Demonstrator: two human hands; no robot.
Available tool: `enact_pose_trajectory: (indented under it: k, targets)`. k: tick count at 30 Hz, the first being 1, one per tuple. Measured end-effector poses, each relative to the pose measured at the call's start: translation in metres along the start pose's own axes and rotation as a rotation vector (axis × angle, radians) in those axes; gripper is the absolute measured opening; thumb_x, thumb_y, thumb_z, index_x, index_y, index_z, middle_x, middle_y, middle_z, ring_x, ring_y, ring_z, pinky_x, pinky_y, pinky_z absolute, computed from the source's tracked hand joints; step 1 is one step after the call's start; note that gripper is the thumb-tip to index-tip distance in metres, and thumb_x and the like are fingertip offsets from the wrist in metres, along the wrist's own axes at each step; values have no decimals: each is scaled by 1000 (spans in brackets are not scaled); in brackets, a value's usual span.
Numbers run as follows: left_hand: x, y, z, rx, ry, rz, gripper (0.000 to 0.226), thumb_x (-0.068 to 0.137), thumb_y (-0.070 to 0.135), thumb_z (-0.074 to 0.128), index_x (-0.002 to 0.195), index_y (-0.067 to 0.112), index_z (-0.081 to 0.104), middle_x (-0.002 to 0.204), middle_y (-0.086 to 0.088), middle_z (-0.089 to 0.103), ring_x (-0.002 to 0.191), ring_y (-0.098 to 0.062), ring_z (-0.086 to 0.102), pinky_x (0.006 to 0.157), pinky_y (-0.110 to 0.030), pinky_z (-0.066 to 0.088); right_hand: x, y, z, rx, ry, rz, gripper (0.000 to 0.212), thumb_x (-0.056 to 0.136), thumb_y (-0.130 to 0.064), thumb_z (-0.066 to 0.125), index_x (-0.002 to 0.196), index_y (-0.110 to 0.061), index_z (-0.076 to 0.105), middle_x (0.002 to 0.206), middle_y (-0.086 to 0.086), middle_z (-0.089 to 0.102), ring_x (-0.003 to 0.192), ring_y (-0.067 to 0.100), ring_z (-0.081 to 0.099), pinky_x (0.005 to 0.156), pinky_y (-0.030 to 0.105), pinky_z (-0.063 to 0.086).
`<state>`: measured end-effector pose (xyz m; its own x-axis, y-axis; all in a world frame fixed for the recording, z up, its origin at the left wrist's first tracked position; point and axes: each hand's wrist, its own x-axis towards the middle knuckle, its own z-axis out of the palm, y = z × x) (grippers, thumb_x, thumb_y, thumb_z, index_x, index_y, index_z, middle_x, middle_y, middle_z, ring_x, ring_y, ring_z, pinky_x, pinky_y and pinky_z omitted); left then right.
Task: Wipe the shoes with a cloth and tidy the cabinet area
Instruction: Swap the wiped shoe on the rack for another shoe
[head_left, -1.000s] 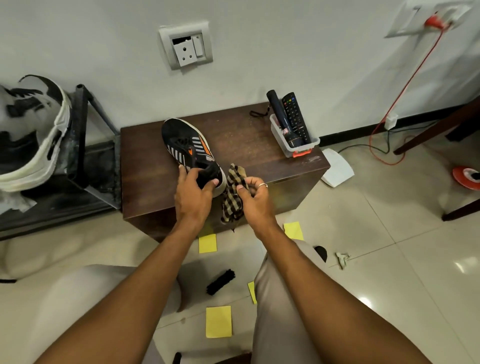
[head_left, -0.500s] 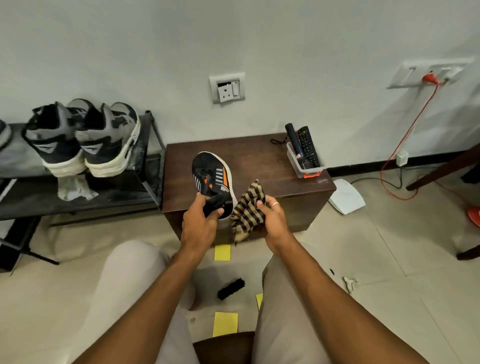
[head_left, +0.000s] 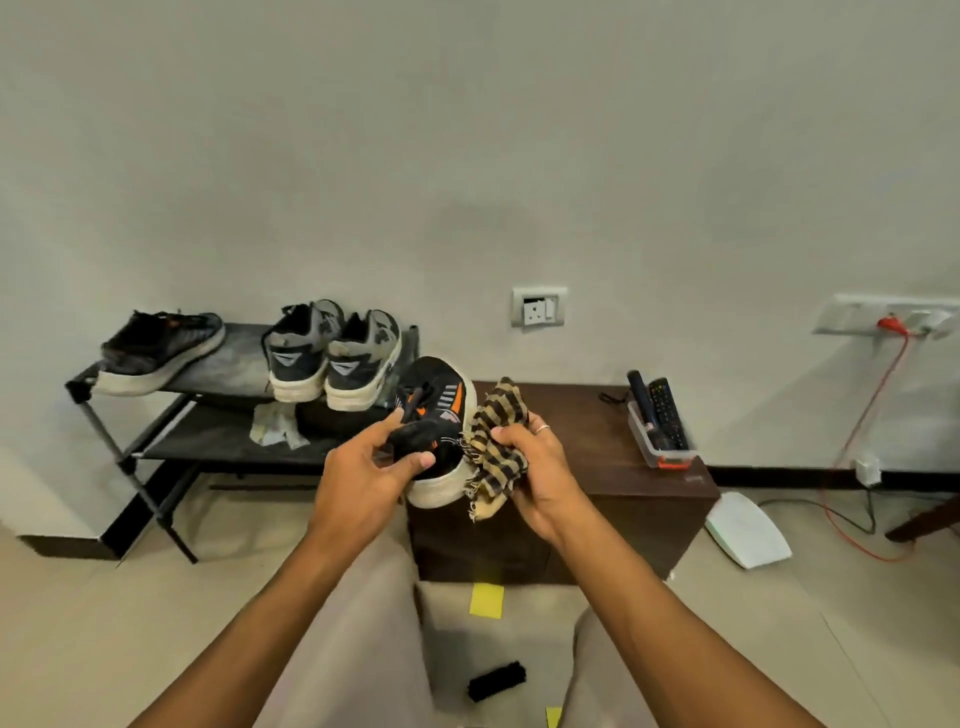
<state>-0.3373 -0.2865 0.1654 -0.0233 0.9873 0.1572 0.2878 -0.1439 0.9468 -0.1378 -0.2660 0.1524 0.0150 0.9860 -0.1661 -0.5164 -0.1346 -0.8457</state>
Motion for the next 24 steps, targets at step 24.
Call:
enact_pose_trajectory:
  k: [24]
  targets:
    - [170, -73, -271, 216, 162, 3, 64, 86, -6, 73, 144, 15, 55, 122, 11, 68, 111, 0, 67, 99, -16, 50, 122, 58, 207, -144, -133, 125, 20, 101, -15, 58, 118, -18, 68, 102, 7, 79, 93, 20, 76, 72, 35, 60]
